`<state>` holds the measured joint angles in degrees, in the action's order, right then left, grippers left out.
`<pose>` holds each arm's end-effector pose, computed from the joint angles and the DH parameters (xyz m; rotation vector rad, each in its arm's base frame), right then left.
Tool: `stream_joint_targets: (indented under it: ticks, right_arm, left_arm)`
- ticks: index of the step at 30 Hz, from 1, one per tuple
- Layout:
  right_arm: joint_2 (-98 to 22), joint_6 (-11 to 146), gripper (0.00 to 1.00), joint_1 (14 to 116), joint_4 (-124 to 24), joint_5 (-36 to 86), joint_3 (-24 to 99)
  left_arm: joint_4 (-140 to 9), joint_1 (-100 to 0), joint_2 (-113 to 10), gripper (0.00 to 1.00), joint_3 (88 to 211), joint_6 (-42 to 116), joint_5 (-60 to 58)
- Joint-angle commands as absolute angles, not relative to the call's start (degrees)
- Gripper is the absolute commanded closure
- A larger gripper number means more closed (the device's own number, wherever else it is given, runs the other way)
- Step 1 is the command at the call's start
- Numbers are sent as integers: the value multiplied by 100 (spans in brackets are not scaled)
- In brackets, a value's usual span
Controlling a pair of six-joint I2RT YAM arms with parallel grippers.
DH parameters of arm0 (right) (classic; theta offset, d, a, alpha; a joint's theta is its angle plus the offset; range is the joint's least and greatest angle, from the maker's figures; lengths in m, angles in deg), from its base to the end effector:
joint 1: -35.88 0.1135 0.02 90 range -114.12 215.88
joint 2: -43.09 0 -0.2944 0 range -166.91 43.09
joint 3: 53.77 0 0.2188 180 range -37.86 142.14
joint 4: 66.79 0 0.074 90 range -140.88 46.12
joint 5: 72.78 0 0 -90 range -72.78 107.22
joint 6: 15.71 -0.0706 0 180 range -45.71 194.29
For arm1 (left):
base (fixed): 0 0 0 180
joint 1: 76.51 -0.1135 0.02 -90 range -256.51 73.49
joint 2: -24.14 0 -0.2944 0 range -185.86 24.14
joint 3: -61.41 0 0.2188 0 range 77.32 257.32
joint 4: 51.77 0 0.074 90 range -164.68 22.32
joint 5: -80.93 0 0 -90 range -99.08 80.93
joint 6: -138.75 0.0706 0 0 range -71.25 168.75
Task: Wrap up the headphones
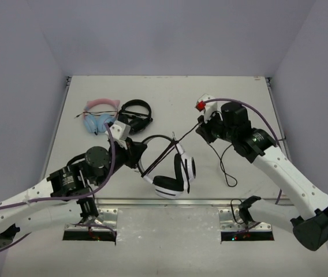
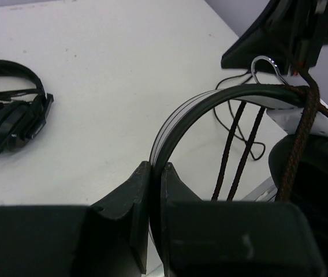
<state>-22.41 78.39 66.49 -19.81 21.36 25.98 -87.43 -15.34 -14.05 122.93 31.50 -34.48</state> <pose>0.1966 0.1222 0.3572 -0.6850 2.0490 0.3464 0.0864 -0.0941 0.3527 0.3649 1.7662 -0.5931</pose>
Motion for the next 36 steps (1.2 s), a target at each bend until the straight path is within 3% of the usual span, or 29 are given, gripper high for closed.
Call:
stream_joint_targets:
  ticks: [1, 5, 11, 19, 23, 29, 32, 36]
  right_arm:
    - [-1423, 6736, 89, 6453, -3696, 3372, 1519]
    - [-930, 5517, 85, 6453, -5392, 4594, 505]
    - [-1288, 4345, 93, 6689, -8071, 5159, -656]
    - [-2379, 4168, 85, 7690, -9384, 4614, -1306]
    - [-3003, 3817, 96, 8078, -10394, 4588, -1579]
    - [-3004, 3834, 98, 8860, -10800, 4061, -2361]
    - [-2531, 3852, 99, 9370, -10627, 3464, -2783]
    - [-1783, 4228, 99, 10222, -9706, 2708, -2558]
  left_arm:
    - [-7860, -1419, -1189, 100, 13014, 2889, -3316]
    - [-7165, -1419, -1391, 100, 13496, 2836, -3105]
    - [-7076, -1419, -1953, 100, 14542, 2555, -2771]
    - [-7384, -1419, -2797, 100, 16028, 2564, -4808]
    - [-7181, -1428, -3358, 100, 16520, 2555, -6132]
    - [-6517, -1419, -4361, 100, 17435, 4002, -8435]
    - [-5810, -1541, -4581, 100, 17330, 4822, -8590]
    - [-6985, -1981, -4836, 100, 17558, 3751, -8510]
